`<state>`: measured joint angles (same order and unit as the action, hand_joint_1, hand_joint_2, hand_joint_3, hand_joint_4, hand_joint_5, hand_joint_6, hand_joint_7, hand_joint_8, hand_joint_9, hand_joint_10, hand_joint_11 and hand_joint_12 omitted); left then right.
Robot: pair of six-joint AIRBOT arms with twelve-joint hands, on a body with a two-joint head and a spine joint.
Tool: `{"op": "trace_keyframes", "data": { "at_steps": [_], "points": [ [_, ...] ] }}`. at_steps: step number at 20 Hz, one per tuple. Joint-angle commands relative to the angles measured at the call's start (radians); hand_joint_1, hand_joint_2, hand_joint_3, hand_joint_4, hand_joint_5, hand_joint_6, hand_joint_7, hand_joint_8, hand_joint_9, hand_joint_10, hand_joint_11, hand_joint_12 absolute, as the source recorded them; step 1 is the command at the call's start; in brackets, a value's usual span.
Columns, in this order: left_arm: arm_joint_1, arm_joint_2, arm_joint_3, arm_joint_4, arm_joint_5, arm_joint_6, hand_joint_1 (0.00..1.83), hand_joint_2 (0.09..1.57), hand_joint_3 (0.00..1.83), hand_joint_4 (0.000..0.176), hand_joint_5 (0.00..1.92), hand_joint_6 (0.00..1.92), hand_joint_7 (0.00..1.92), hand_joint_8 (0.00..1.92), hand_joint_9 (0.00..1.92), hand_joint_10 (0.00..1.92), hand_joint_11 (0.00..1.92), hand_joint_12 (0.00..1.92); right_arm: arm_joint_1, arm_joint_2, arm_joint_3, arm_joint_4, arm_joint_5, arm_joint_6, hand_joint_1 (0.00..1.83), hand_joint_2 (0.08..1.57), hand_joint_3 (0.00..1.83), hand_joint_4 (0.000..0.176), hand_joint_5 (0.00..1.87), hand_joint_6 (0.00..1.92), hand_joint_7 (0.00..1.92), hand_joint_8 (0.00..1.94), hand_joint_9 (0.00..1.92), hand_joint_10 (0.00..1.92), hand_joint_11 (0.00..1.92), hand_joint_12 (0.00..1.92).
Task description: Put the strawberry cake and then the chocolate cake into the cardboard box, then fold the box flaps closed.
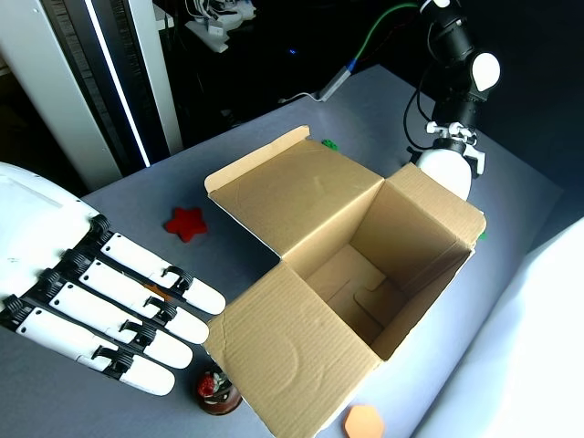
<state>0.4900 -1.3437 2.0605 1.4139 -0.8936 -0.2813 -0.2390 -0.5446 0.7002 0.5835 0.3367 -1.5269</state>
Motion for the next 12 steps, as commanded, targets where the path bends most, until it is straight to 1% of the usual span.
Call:
{"op": "trace_keyframes", "data": {
  "at_steps": [1, 2, 3, 4, 5, 6, 8, 9, 10, 11, 12],
  "points": [
    [0.005, 0.007, 0.002, -0.018, -0.015, 0.002, 1.49, 1.13, 0.0, 0.0, 0.73, 0.18, 0.74, 1.09, 0.95, 1.17, 0.82, 1.36, 0.017, 0.01, 0.002, -0.015, 0.103, -0.005, 1.18, 1.03, 0.0, 0.0, 0.03, 0.01, 0.1, 0.0, 0.09, 0.01, 0.0, 0.23],
    [0.007, 0.007, 0.003, -0.02, -0.015, 0.002, 1.39, 1.16, 0.0, 0.0, 0.71, 0.93, 0.8, 1.25, 0.99, 1.25, 0.89, 1.41, 0.017, 0.01, 0.002, -0.015, 0.103, -0.005, 1.16, 1.03, 0.0, 0.0, 0.03, 0.0, 0.11, 0.0, 0.09, 0.01, 0.0, 0.26],
    [0.01, 0.007, 0.004, -0.02, -0.015, 0.002, 1.37, 1.17, 0.0, 0.0, 0.72, 1.07, 0.81, 1.29, 0.98, 1.32, 0.91, 1.48, 0.017, 0.01, 0.002, -0.015, 0.103, -0.006, 1.15, 1.03, 0.0, 0.0, 0.03, 0.0, 0.09, 0.0, 0.08, 0.01, 0.0, 0.24],
    [0.012, 0.008, 0.003, -0.021, -0.015, 0.002, 1.36, 1.17, 0.0, 0.0, 0.77, 1.09, 0.81, 1.28, 0.96, 1.34, 0.89, 1.52, 0.017, 0.01, 0.002, -0.015, 0.103, -0.007, 1.14, 1.03, 0.0, 0.0, 0.03, 0.0, 0.1, 0.0, 0.09, 0.01, 0.0, 0.23],
    [0.013, 0.009, 0.002, -0.021, -0.016, 0.002, 1.35, 1.2, 0.0, 0.0, 0.75, 1.2, 0.74, 1.35, 0.87, 1.41, 0.89, 1.55, 0.017, 0.01, 0.002, -0.015, 0.103, -0.009, 1.16, 1.04, 0.0, 0.0, 0.03, 0.0, 0.09, 0.0, 0.08, 0.0, 0.0, 0.17],
    [0.013, 0.013, 0.001, -0.021, -0.018, 0.001, 1.34, 1.2, 0.0, 0.0, 0.73, 1.18, 0.74, 1.38, 0.88, 1.43, 0.9, 1.58, 0.017, 0.01, 0.002, -0.015, 0.103, -0.009, 1.17, 1.03, 0.0, 0.0, 0.04, 0.01, 0.1, 0.0, 0.09, 0.01, 0.0, 0.22],
    [0.012, 0.018, 0.003, -0.023, -0.023, -0.004, 1.34, 1.2, 0.0, 0.0, 0.75, 1.14, 0.75, 1.36, 0.89, 1.43, 0.91, 1.58, 0.017, 0.01, 0.002, -0.015, 0.103, -0.009, 1.14, 1.04, 0.01, 0.0, 0.03, 0.0, 0.1, 0.0, 0.09, 0.01, 0.0, 0.24],
    [0.012, 0.022, 0.003, -0.023, -0.029, -0.01, 1.34, 1.21, 0.01, 0.0, 0.73, 1.18, 0.71, 1.46, 0.85, 1.47, 0.89, 1.61, 0.017, 0.01, 0.002, -0.015, 0.103, -0.009, 1.13, 1.04, 0.01, 0.0, 0.03, 0.0, 0.11, 0.0, 0.1, 0.01, 0.0, 0.28],
    [0.01, 0.029, 0.003, -0.022, -0.035, -0.015, 1.34, 1.21, 0.0, 0.0, 0.74, 1.17, 0.72, 1.44, 0.86, 1.46, 0.9, 1.6, 0.017, 0.01, 0.002, -0.015, 0.103, -0.009, 1.15, 1.04, 0.0, 0.0, 0.04, 0.0, 0.12, 0.01, 0.11, 0.01, 0.0, 0.29],
    [0.007, 0.037, -0.001, -0.02, -0.039, -0.022, 1.34, 1.21, 0.0, 0.0, 0.75, 1.13, 0.73, 1.43, 0.87, 1.46, 0.9, 1.6, 0.017, 0.01, 0.002, -0.015, 0.103, -0.009, 1.14, 1.04, 0.0, 0.0, 0.04, 0.01, 0.13, 0.01, 0.11, 0.01, 0.0, 0.34],
    [0.002, 0.047, -0.007, -0.014, -0.041, -0.026, 1.34, 1.21, 0.0, 0.0, 0.74, 1.13, 0.72, 1.44, 0.85, 1.49, 0.9, 1.61, 0.017, 0.01, 0.002, -0.015, 0.103, -0.009, 1.16, 1.03, 0.0, 0.0, 0.05, 0.01, 0.13, 0.0, 0.11, 0.01, 0.0, 0.35]
  ]
}}
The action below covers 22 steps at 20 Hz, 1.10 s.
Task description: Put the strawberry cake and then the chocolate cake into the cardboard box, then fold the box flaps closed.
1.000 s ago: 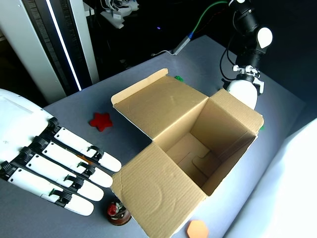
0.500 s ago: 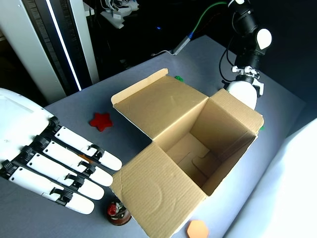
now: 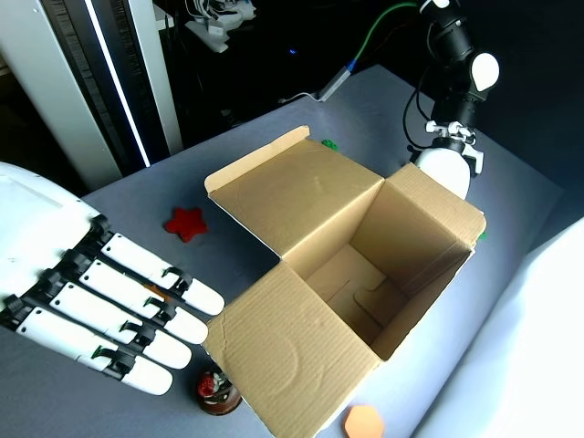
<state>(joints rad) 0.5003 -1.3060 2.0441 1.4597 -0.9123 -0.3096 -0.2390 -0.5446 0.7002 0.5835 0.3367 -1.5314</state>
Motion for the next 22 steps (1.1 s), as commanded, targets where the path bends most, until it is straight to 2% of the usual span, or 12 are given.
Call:
{"op": "trace_keyframes", "data": {
  "at_steps": [1, 3, 4, 5, 6, 7, 9, 11, 12, 13, 17, 22],
  "points": [
    [-0.012, 0.018, 0.001, -0.053, -0.025, 0.002, 1.34, 1.21, 0.0, 0.0, 0.74, 1.13, 0.72, 1.44, 0.85, 1.49, 0.9, 1.61, 0.017, 0.01, 0.002, -0.015, 0.103, -0.004, 1.16, 1.03, 0.0, 0.0, 0.05, 0.01, 0.13, 0.0, 0.11, 0.01, 0.0, 0.35],
    [-0.033, 0.046, -0.029, -0.023, -0.03, -0.005, 1.34, 1.21, 0.0, 0.0, 0.73, 1.17, 0.72, 1.42, 0.86, 1.47, 0.88, 1.6, 0.017, 0.01, 0.002, -0.015, 0.103, -0.004, 1.14, 1.04, 0.0, 0.0, 0.05, 0.0, 0.13, 0.0, 0.11, 0.01, 0.0, 0.37],
    [-0.045, 0.061, -0.046, -0.009, -0.031, -0.009, 1.34, 1.21, 0.0, 0.0, 0.72, 1.25, 0.71, 1.4, 0.85, 1.43, 0.88, 1.57, 0.017, 0.01, 0.002, -0.015, 0.103, -0.004, 1.15, 1.04, 0.0, 0.0, 0.03, 0.0, 0.11, 0.0, 0.1, 0.01, 0.0, 0.35],
    [-0.074, 0.087, -0.075, 0.018, -0.031, -0.018, 1.34, 1.2, 0.0, 0.0, 0.74, 1.18, 0.73, 1.41, 0.88, 1.41, 0.89, 1.58, 0.017, 0.01, 0.002, -0.015, 0.103, -0.005, 1.16, 1.03, 0.0, 0.0, 0.03, 0.0, 0.11, 0.0, 0.1, 0.0, 0.0, 0.32],
    [-0.091, 0.101, -0.09, 0.033, -0.031, -0.022, 1.34, 1.2, 0.0, 0.0, 0.74, 1.18, 0.73, 1.41, 0.88, 1.41, 0.89, 1.58, 0.017, 0.01, 0.002, -0.015, 0.103, -0.005, 1.16, 1.03, 0.0, 0.0, 0.03, 0.0, 0.11, 0.0, 0.1, 0.0, 0.0, 0.32],
    [-0.122, 0.127, -0.116, 0.064, -0.031, -0.025, 1.34, 1.21, 0.0, 0.0, 0.71, 1.26, 0.71, 1.4, 0.86, 1.41, 0.9, 1.57, 0.017, 0.01, 0.002, -0.015, 0.103, -0.005, 1.17, 1.02, 0.0, 0.0, 0.03, 0.0, 0.09, 0.0, 0.08, 0.0, 0.0, 0.24],
    [-0.175, 0.159, -0.142, 0.111, -0.032, -0.049, 1.33, 1.21, 0.0, 0.0, 0.73, 1.22, 0.71, 1.4, 0.87, 1.42, 0.89, 1.57, 0.017, 0.01, 0.002, -0.015, 0.103, -0.005, 1.2, 1.0, 0.0, 0.0, 0.06, 0.01, 0.11, 0.01, 0.1, 0.01, 0.0, 0.29],
    [-0.229, 0.195, -0.167, 0.16, -0.039, -0.072, 1.34, 1.21, 0.0, 0.0, 0.74, 1.23, 0.69, 1.43, 0.84, 1.45, 0.9, 1.59, 0.017, 0.01, 0.002, -0.015, 0.103, -0.005, 1.19, 1.01, 0.0, 0.0, 0.06, 0.01, 0.13, 0.0, 0.1, 0.0, 0.0, 0.16],
    [-0.254, 0.21, -0.18, 0.189, -0.044, -0.084, 1.34, 1.22, 0.0, 0.0, 0.73, 1.26, 0.67, 1.44, 0.84, 1.44, 0.89, 1.59, 0.017, 0.01, 0.002, -0.015, 0.103, -0.005, 1.18, 1.01, 0.0, 0.0, 0.07, 0.01, 0.14, 0.0, 0.1, 0.01, 0.0, 0.18],
    [-0.285, 0.229, -0.197, 0.223, -0.05, -0.097, 1.34, 1.22, 0.0, 0.0, 0.75, 1.19, 0.69, 1.46, 0.84, 1.48, 0.89, 1.62, 0.017, 0.01, 0.002, -0.015, 0.103, -0.005, 1.17, 1.02, 0.0, 0.0, 0.07, 0.0, 0.13, 0.0, 0.1, 0.0, 0.0, 0.14],
    [-0.396, 0.283, -0.236, 0.344, -0.07, -0.153, 1.34, 1.2, 0.0, 0.0, 0.77, 1.13, 0.72, 1.41, 0.88, 1.46, 0.93, 1.64, 0.017, 0.01, 0.002, -0.015, 0.103, -0.005, 1.16, 1.01, 0.0, 0.0, 0.05, 0.0, 0.14, 0.0, 0.1, 0.01, 0.0, 0.14],
    [-0.519, 0.314, -0.253, 0.468, -0.106, -0.214, 1.34, 1.2, 0.0, 0.0, 0.79, 1.15, 0.71, 1.4, 0.87, 1.44, 0.91, 1.6, 0.017, 0.01, 0.002, -0.015, 0.103, -0.005, 1.11, 1.04, 0.01, 0.0, 0.04, 0.0, 0.12, 0.0, 0.11, 0.01, 0.0, 0.31]
  ]
}}
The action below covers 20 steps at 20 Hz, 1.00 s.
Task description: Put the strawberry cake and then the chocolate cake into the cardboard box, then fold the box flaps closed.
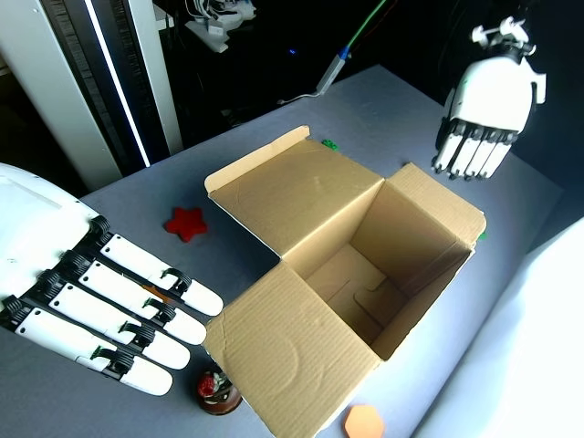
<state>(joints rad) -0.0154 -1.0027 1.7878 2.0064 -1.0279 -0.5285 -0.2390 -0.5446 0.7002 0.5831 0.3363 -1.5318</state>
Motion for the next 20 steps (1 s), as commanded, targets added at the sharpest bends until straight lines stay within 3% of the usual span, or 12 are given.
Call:
{"op": "trace_keyframes", "data": {
  "at_steps": [1, 4, 7, 10, 16, 20],
  "points": [
    [-0.03, 0.012, 0.005, -0.055, 0.001, -0.004, 1.34, 1.21, 0.0, 0.0, 0.77, 1.21, 0.68, 1.42, 0.84, 1.45, 0.92, 1.6, 0.017, 0.01, 0.002, -0.015, 0.103, -0.005, 1.13, 1.02, 0.0, 0.0, 0.04, 0.01, 0.14, 0.01, 0.12, 0.01, 0.0, 0.32],
    [-0.103, 0.005, 0.011, 0.006, -0.029, -0.029, 1.33, 1.22, 0.0, 0.0, 0.75, 1.22, 0.69, 1.43, 0.83, 1.49, 0.86, 1.64, 0.017, 0.01, 0.002, -0.015, 0.103, -0.005, 1.13, 1.03, 0.0, 0.0, 0.04, 0.0, 0.12, 0.0, 0.11, 0.0, 0.0, 0.31],
    [-0.163, -0.01, 0.013, 0.055, -0.044, -0.046, 1.34, 1.21, 0.0, 0.0, 0.79, 1.13, 0.69, 1.43, 0.87, 1.46, 0.93, 1.65, 0.017, 0.01, 0.002, -0.015, 0.103, -0.005, 1.12, 1.03, 0.0, 0.0, 0.05, 0.0, 0.13, 0.0, 0.1, 0.0, 0.0, 0.36],
    [-0.213, -0.037, 0.013, 0.083, -0.057, -0.064, 1.34, 1.2, 0.0, 0.0, 0.79, 1.12, 0.69, 1.45, 0.87, 1.45, 0.95, 1.62, 0.018, 0.01, 0.002, -0.015, 0.103, -0.005, 1.13, 1.04, 0.0, 0.0, 0.01, 0.0, 0.09, 0.0, 0.07, 0.01, 0.0, 0.15],
    [-0.267, -0.096, -0.002, 0.107, -0.076, -0.087, 1.33, 1.21, 0.0, 0.0, 0.75, 1.17, 0.7, 1.43, 0.87, 1.45, 0.94, 1.6, 0.018, 0.01, 0.002, -0.015, 0.103, -0.005, 1.13, 1.02, 0.0, 0.0, 0.06, 0.01, 0.11, 0.0, 0.06, 0.0, 0.0, 0.01],
    [-0.285, -0.154, -0.003, 0.107, -0.088, -0.095, 1.33, 1.22, 0.0, 0.0, 0.72, 1.25, 0.69, 1.39, 0.87, 1.45, 0.92, 1.62, 0.019, 0.01, 0.002, -0.015, 0.104, -0.005, 1.11, 1.01, 0.0, 0.0, 0.06, 0.01, 0.12, 0.0, 0.09, 0.01, 0.02, 0.02]
  ]
}}
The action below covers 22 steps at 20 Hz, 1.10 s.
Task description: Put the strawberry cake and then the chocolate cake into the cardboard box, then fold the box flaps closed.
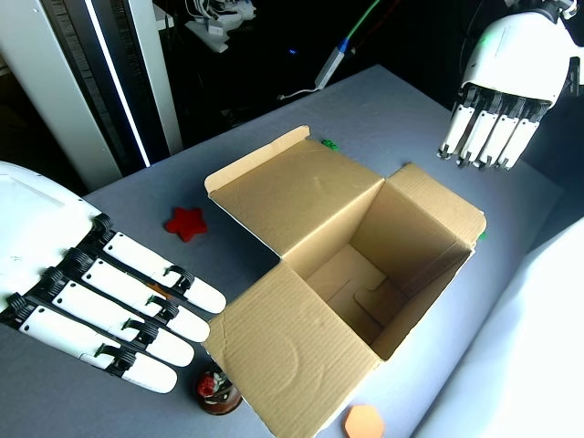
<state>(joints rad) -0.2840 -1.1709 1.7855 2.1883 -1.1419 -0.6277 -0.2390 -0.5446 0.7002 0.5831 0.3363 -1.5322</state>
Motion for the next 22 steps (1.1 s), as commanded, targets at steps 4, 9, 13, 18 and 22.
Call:
{"op": "trace_keyframes", "data": {
  "at_steps": [4, 9, 13, 18, 22],
  "points": [
    [-0.015, -0.058, 0.003, -0.078, 0.022, 0.0, 1.33, 1.2, 0.0, 0.0, 0.78, 1.22, 0.71, 1.35, 0.89, 1.4, 0.96, 1.64, 0.02, 0.01, 0.002, -0.015, 0.104, -0.004, 1.09, 1.04, 0.01, 0.0, 0.06, 0.0, 0.13, 0.0, 0.09, 0.01, 0.0, 0.21],
    [0.025, -0.182, 0.013, -0.079, 0.019, 0.003, 1.33, 1.2, 0.0, 0.0, 0.74, 1.24, 0.72, 1.36, 0.89, 1.42, 0.94, 1.59, 0.021, 0.01, 0.002, -0.015, 0.104, -0.004, 1.14, 1.0, 0.0, 0.0, 0.05, 0.01, 0.12, 0.0, 0.09, 0.01, 0.0, 0.32],
    [0.045, -0.234, 0.047, -0.079, 0.026, 0.011, 1.34, 1.21, 0.0, 0.0, 0.72, 1.3, 0.71, 1.35, 0.86, 1.42, 0.93, 1.56, 0.021, 0.01, 0.002, -0.015, 0.104, -0.004, 1.14, 0.98, 0.0, 0.0, 0.05, 0.0, 0.14, 0.0, 0.11, 0.01, 0.0, 0.44],
    [0.069, -0.31, 0.136, -0.079, 0.045, 0.037, 1.17, 1.26, 0.0, 0.0, 0.68, 1.34, 0.74, 1.43, 0.71, 1.22, 0.69, 1.51, 0.023, 0.009, 0.002, -0.015, 0.104, -0.004, 1.09, 1.0, 0.01, 0.0, 0.05, 0.0, 0.14, 0.0, 0.11, 0.01, 0.0, 0.49],
    [0.087, -0.339, 0.165, -0.077, 0.065, 0.051, 1.05, 1.07, 0.0, 0.0, 0.53, 0.14, 0.64, 0.08, 0.65, 0.25, 0.37, 1.05, 0.025, 0.007, 0.002, -0.015, 0.104, -0.004, 1.07, 1.03, 0.01, 0.0, 0.05, 0.0, 0.12, 0.0, 0.1, 0.01, 0.0, 0.44]
  ]
}}
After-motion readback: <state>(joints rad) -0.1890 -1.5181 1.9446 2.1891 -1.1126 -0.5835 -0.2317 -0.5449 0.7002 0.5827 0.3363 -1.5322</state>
